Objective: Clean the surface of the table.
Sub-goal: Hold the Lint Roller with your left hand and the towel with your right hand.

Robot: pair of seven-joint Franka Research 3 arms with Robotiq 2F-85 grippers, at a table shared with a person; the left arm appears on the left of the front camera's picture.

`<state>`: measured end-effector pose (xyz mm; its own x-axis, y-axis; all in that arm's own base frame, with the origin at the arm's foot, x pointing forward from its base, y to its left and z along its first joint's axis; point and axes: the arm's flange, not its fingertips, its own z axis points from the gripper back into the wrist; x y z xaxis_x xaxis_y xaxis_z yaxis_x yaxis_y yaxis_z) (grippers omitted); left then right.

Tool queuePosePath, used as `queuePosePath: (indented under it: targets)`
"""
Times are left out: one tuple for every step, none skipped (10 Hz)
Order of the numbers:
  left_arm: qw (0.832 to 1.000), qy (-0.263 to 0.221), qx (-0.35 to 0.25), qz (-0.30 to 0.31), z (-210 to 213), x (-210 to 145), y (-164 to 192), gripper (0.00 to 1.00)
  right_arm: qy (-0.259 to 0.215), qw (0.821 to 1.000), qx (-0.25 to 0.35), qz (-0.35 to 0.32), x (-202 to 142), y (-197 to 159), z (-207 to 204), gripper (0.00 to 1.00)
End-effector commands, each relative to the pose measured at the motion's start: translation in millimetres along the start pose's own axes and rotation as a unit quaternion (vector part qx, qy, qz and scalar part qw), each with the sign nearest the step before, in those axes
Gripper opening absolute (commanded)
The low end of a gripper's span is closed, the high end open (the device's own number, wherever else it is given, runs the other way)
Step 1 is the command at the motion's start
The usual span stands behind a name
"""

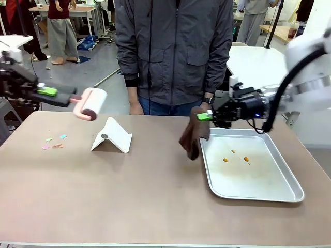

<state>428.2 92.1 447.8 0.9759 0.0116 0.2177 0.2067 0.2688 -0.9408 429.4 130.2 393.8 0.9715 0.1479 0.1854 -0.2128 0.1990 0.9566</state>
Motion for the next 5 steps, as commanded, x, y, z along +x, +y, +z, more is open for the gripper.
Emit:
queuePosePath:
  targets:
    - [1.000,-0.021,0.005,-0.001,38.7,-37.7,20.7,0.00,-0.054,0.998,0.034,0.010,-49.6,-2.4,46.1,0.00]
    - [0.999,-0.032,-0.006,-0.005,64.0,-50.4,32.7,0.00,-0.075,0.996,0.051,0.013,-70.7,-7.8,74.8,0.00]
    - [0.999,-0.048,-0.015,-0.009,86.7,-59.9,47.0,0.00,-0.089,0.994,0.059,0.019,-89.2,-15.4,100.6,0.00]
    - [0.999,-0.041,-0.018,-0.018,105.9,-66.9,65.7,0.00,-0.118,0.990,0.070,0.016,-105.5,-27.3,122.1,0.00]
    - [0.996,-0.066,-0.053,-0.027,126.9,-74.4,87.7,0.00,-0.142,0.985,0.091,0.021,-121.2,-41.6,143.3,0.00]
